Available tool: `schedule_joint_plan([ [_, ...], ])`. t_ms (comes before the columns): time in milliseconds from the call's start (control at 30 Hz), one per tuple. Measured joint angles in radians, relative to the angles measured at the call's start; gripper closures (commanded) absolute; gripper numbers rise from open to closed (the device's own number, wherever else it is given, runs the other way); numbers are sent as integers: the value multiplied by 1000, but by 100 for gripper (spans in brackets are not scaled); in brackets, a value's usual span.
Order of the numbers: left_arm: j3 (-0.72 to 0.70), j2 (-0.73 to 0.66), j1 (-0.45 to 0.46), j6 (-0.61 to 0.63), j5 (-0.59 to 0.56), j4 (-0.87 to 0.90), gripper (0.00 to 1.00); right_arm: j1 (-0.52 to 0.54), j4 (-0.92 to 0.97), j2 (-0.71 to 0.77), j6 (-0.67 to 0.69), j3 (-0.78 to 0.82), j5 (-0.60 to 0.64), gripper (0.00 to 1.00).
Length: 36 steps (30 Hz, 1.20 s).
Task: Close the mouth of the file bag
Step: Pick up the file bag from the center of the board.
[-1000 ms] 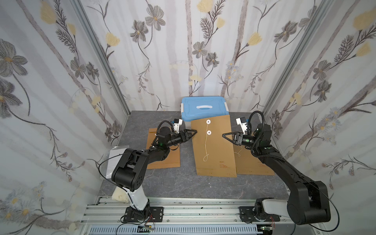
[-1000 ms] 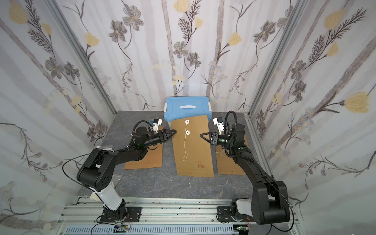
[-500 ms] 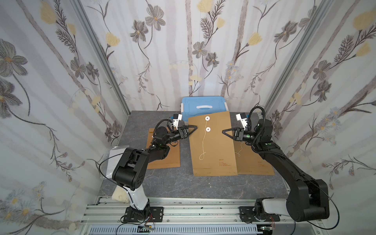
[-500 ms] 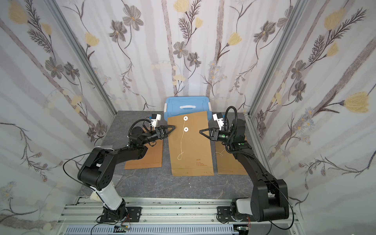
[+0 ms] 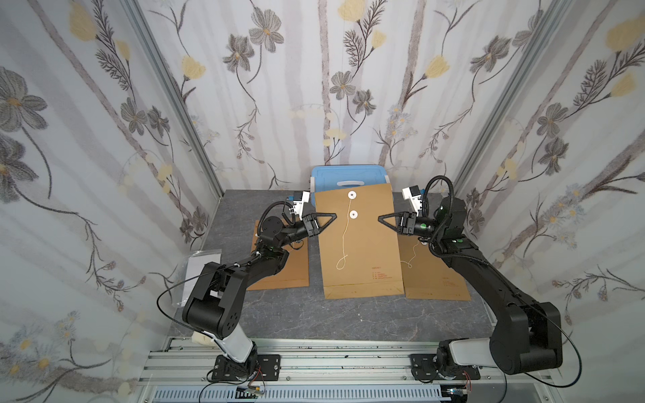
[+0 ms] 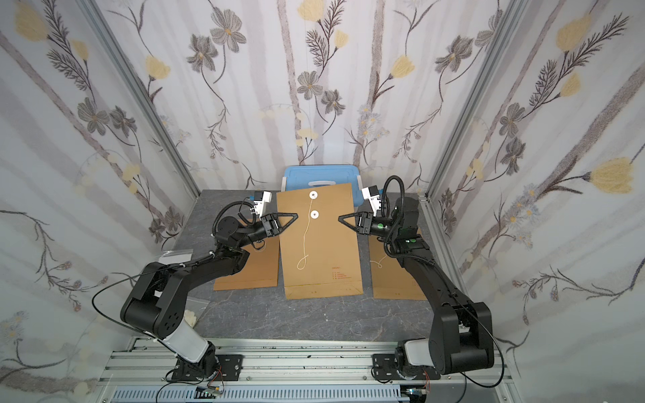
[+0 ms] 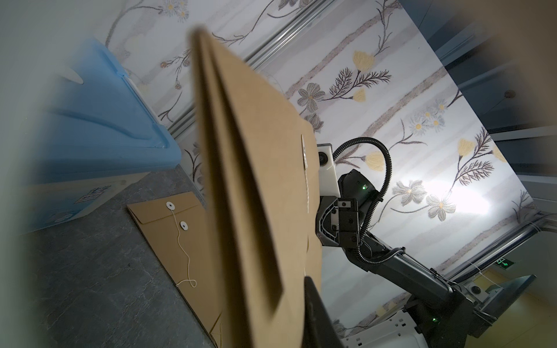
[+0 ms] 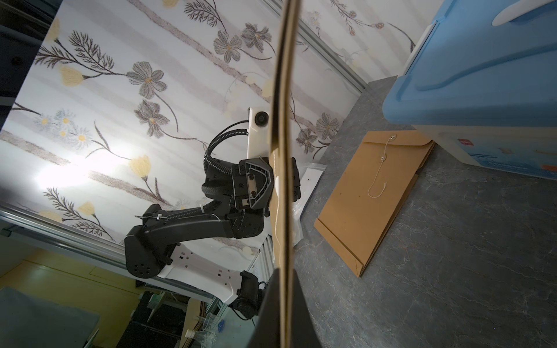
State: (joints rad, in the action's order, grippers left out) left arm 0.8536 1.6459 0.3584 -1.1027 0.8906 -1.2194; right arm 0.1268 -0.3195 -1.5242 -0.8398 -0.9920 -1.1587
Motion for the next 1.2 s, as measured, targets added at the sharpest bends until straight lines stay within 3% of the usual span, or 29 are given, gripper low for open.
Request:
schedule_joint_plan([
  [67, 0, -1, 1, -1, 0, 1, 85, 0, 0, 0, 0, 0, 3, 100],
  [167, -1, -1, 2, -10, 0, 0, 74, 1, 0, 0, 0, 0, 3, 100],
  [333, -13, -17, 3, -21, 1, 14, 73, 2, -12, -3, 0, 1, 13, 100],
  [600, -20, -20, 7, -22, 3, 27, 85, 2, -38, -7, -1, 16, 16, 100],
  [733, -25, -12, 8, -24, 4, 27, 100, 2, -38, -10, -5, 26, 22, 100],
  [833, -25, -13, 10, -24, 3, 27, 100, 3, -37, -10, -3, 26, 30, 99],
  [867, -25, -13, 10, -23, 3, 31, 100, 3, -34, -10, 0, 26, 33, 95],
  [967, -25, -14, 11, -17, 2, 45, 100, 3, -6, -9, 21, 21, 46, 68],
  [1133, -16, -21, 13, 12, 4, 84, 100, -2, 107, 3, 97, -6, 105, 45],
  [1200, -12, -26, 13, 29, 4, 92, 100, -5, 161, 19, 135, -17, 132, 40],
])
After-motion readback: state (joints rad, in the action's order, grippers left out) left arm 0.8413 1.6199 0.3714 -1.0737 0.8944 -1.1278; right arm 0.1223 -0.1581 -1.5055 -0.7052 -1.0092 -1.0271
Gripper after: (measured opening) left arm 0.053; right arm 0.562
